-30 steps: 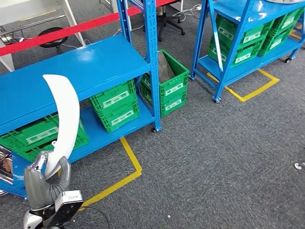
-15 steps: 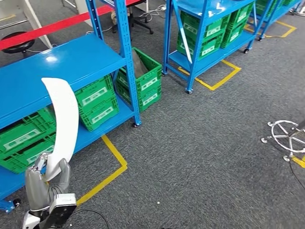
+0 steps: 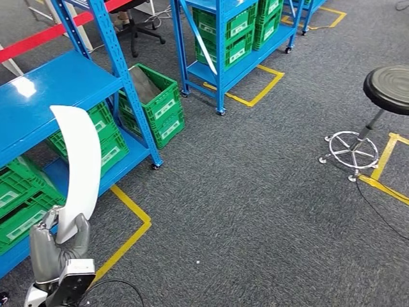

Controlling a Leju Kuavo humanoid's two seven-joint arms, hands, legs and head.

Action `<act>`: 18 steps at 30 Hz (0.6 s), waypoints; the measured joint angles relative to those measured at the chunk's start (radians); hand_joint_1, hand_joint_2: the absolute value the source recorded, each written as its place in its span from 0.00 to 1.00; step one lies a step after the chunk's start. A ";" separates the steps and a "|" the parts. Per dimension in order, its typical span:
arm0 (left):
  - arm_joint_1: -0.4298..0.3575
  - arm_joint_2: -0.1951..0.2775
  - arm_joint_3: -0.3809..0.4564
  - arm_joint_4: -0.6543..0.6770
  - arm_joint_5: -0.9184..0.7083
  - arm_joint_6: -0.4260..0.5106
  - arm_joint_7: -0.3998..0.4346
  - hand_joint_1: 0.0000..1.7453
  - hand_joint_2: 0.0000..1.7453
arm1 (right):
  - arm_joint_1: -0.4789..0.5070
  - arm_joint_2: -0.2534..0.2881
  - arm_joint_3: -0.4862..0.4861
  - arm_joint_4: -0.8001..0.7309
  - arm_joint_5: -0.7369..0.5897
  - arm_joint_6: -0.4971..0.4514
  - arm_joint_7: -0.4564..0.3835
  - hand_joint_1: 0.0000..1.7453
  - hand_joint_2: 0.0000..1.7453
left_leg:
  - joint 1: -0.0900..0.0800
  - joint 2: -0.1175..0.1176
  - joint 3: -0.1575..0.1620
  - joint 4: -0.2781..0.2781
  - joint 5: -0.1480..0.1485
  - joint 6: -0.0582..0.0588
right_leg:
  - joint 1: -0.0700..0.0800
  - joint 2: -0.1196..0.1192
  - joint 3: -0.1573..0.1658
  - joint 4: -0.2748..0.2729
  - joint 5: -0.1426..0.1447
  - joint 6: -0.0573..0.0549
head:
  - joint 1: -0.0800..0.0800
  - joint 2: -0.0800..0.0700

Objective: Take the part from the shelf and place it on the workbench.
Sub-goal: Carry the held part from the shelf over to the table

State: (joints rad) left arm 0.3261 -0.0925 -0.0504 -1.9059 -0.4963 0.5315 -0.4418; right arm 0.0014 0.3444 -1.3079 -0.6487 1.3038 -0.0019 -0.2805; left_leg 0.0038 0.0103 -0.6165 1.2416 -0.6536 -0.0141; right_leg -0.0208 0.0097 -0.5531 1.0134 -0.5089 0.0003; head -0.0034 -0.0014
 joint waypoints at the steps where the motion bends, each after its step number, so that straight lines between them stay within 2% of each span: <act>1: 0.001 -0.001 0.000 0.000 0.000 -0.001 -0.001 1.00 1.00 | 0.001 0.000 0.000 0.000 -0.006 0.000 0.003 0.00 0.00 | 0.000 -0.002 -0.012 0.038 -0.009 0.001 | 0.001 0.013 -0.004 0.000 0.003 -0.001 | 0.000 0.000; 2: 0.001 -0.002 0.001 0.000 0.001 -0.002 -0.002 1.00 1.00 | 0.003 0.000 0.001 -0.001 -0.013 -0.001 0.005 0.00 0.00 | 0.000 -0.004 -0.009 0.041 0.003 0.004 | 0.002 0.026 -0.006 0.001 0.006 0.000 | 0.000 0.000; 3: 0.000 -0.004 0.001 0.000 0.002 -0.003 -0.004 1.00 1.00 | 0.005 0.000 0.001 -0.001 -0.020 -0.001 0.006 0.00 0.00 | 0.000 -0.008 0.011 0.003 0.033 0.008 | 0.003 0.039 -0.007 0.001 0.009 0.001 | 0.000 0.000; 4: -0.001 -0.004 0.001 0.000 0.003 -0.005 -0.006 1.00 1.00 | 0.006 0.000 0.001 -0.001 -0.026 -0.002 0.007 0.00 0.00 | 0.000 -0.022 0.043 -0.063 0.073 0.014 | 0.003 0.052 -0.008 0.001 0.011 0.002 | 0.000 0.000; 6: -0.004 -0.005 0.001 0.000 0.004 -0.008 -0.009 1.00 1.00 | 0.006 0.003 0.003 -0.002 -0.039 -0.002 0.008 0.00 0.00 | 0.001 -0.079 0.097 -0.183 0.125 0.028 | 0.001 0.076 -0.015 0.002 0.018 0.008 | 0.001 0.000; 7: -0.007 -0.005 0.001 0.000 0.006 -0.009 -0.010 1.00 1.00 | 0.005 0.004 0.004 -0.002 -0.046 -0.003 0.008 0.00 0.00 | 0.000 -0.100 0.108 -0.215 0.134 0.033 | -0.002 0.087 -0.022 0.003 0.023 0.014 | 0.001 0.000; 8: -0.010 -0.006 0.001 0.000 0.009 -0.009 -0.010 1.00 1.00 | 0.005 0.005 0.004 -0.003 -0.054 -0.003 0.008 0.00 0.00 | -0.001 -0.108 0.109 -0.225 0.131 0.036 | -0.005 0.098 -0.031 0.003 0.028 0.022 | 0.001 0.000; 9: -0.014 -0.007 0.001 0.000 0.014 -0.010 -0.011 1.00 1.00 | 0.006 0.005 0.004 -0.005 -0.062 -0.005 0.008 0.00 0.00 | -0.003 -0.099 0.105 -0.232 0.133 0.038 | -0.006 0.111 -0.040 0.002 0.035 0.031 | 0.001 0.000; 10: -0.020 -0.008 0.000 0.001 0.019 -0.011 -0.011 1.00 1.00 | 0.009 0.005 0.004 -0.006 -0.069 -0.006 0.009 0.00 0.00 | -0.002 -0.083 0.105 -0.239 0.135 0.041 | -0.008 0.113 -0.048 0.004 0.037 0.037 | 0.001 0.000; 11: -0.024 -0.010 0.000 0.001 0.023 -0.011 -0.011 1.00 1.00 | 0.012 0.004 0.004 -0.008 -0.076 -0.008 0.009 0.00 0.00 | 0.000 -0.069 0.105 -0.246 0.139 0.044 | -0.006 0.099 -0.059 0.013 0.031 0.041 | 0.002 0.000; 12: -0.028 -0.012 0.000 0.001 0.027 -0.011 -0.012 1.00 1.00 | 0.014 0.004 0.005 -0.010 -0.080 -0.010 0.010 0.00 0.00 | 0.002 -0.053 0.104 -0.253 0.144 0.046 | -0.002 0.075 -0.075 0.040 0.013 0.044 | 0.004 0.000; 14: -0.029 -0.015 -0.001 0.004 0.037 -0.012 -0.013 1.00 1.00 | 0.015 0.004 0.009 -0.012 -0.092 -0.014 0.012 0.00 0.00 | 0.000 -0.021 0.101 -0.258 0.150 0.051 | 0.002 0.018 -0.125 0.146 -0.051 0.045 | 0.007 0.000; 15: -0.030 -0.015 -0.001 0.005 0.043 -0.012 -0.015 1.00 1.00 | 0.015 0.003 0.013 -0.013 -0.102 -0.018 0.014 0.00 0.00 | -0.002 -0.004 0.098 -0.257 0.152 0.053 | 0.003 0.005 -0.151 0.209 -0.082 0.047 | 0.008 0.000; 16: -0.031 -0.015 -0.002 0.008 0.047 -0.011 -0.017 1.00 1.00 | 0.017 0.003 0.017 -0.013 -0.113 -0.023 0.018 0.00 0.00 | -0.005 0.012 0.095 -0.256 0.152 0.054 | 0.002 -0.001 -0.165 0.252 -0.099 0.049 | 0.008 0.000; 17: -0.034 -0.014 -0.004 0.010 0.051 -0.009 -0.019 1.00 1.00 | 0.019 0.002 0.021 -0.014 -0.124 -0.029 0.024 0.00 0.00 | -0.007 0.028 0.093 -0.255 0.153 0.054 | 0.002 -0.004 -0.161 0.262 -0.099 0.049 | 0.008 0.000; 18: -0.037 -0.014 -0.007 0.013 0.053 -0.007 -0.020 1.00 1.00 | 0.023 0.002 0.025 -0.015 -0.134 -0.035 0.030 0.00 0.00 | -0.009 0.043 0.092 -0.255 0.153 0.054 | 0.003 -0.008 -0.136 0.235 -0.082 0.048 | 0.008 0.000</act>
State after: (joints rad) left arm 0.2894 -0.1065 -0.0576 -1.8931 -0.4433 0.5241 -0.4617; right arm 0.0241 0.3465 -1.2828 -0.6633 1.1699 -0.0368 -0.2509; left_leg -0.0055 0.0529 -0.5243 0.9871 -0.5002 0.0402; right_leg -0.0182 0.0015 -0.6893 1.2484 -0.5910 0.0482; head 0.0043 -0.0015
